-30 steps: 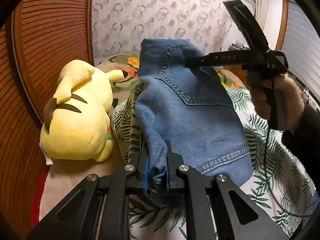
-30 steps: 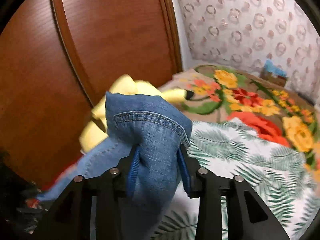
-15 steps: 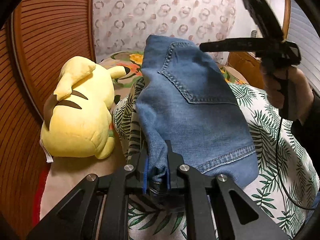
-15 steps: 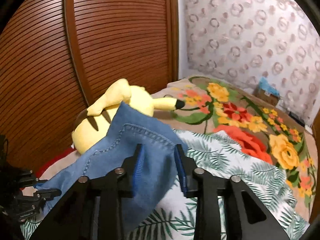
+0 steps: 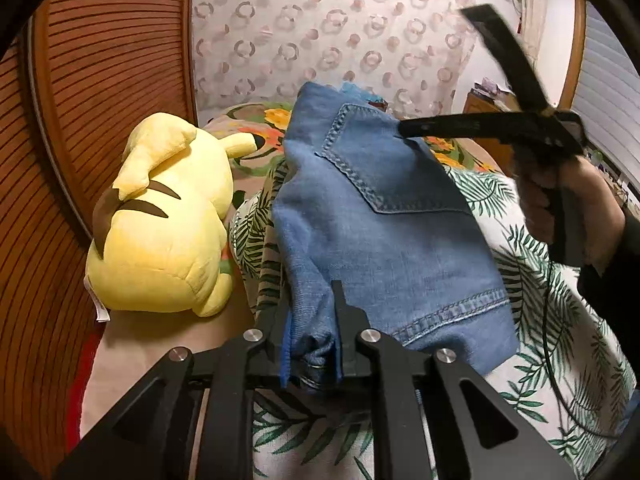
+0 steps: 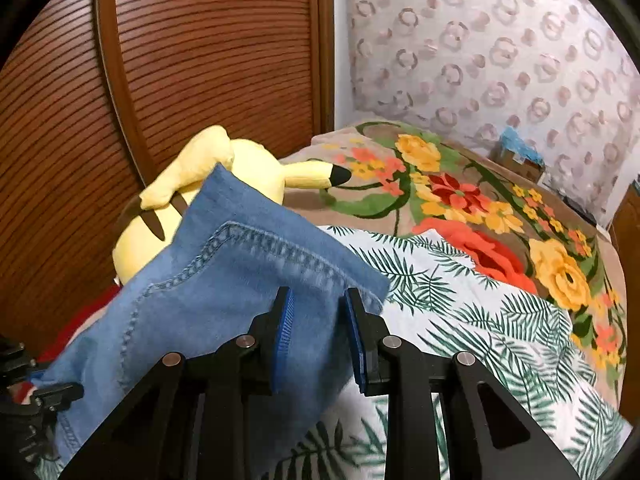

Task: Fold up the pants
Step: 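Lower the folded jeans beside the plush toy and open the right tool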

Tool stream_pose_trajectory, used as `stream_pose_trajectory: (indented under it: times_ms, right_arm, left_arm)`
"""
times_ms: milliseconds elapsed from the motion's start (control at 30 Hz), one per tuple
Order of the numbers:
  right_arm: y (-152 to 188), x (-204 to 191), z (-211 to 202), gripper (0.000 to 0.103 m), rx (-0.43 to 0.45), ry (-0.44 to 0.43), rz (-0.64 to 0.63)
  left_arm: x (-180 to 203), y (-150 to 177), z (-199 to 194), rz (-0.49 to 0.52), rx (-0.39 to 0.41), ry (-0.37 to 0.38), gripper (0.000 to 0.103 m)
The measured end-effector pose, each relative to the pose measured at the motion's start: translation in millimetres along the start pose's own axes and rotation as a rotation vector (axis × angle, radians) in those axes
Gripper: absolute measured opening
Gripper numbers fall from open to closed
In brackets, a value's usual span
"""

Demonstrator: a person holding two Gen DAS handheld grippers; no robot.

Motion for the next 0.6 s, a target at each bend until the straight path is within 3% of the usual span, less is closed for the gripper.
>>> stream_pose_trajectory:
  times_ms: [200, 300, 433, 600]
  right_arm:
    - [27, -11, -56, 0.027, 0.067, -0.008, 0.011]
    - [41, -16, -88, 0.027, 0.11, 0.006, -0.01]
    - [64, -23, -132, 0.027, 0.158, 0.002, -0.006]
    - [89, -27, -175, 0.027, 0.193, 0.01, 0.002]
  left_arm:
    - [4, -4, -22, 0.019, 0.034, -0.053, 0.025]
    - [9, -5, -35, 0.021, 0.052, -0.051, 0.029]
    - [25, -6, -57, 0.029, 0.091, -0.031, 0.047]
    - [51, -9, -84, 0.062, 0.133, -0.012, 0.051]
Point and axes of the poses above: each gripper's, at about its wrist camera, not at the fingertips, and z roughly the way its jaws point, x to its right, y to its underside, the point moved 10 cm from there along z, roughly the way its jaws point, and after that the axes turned 3 degrees about -z, right-handed, at the moved point
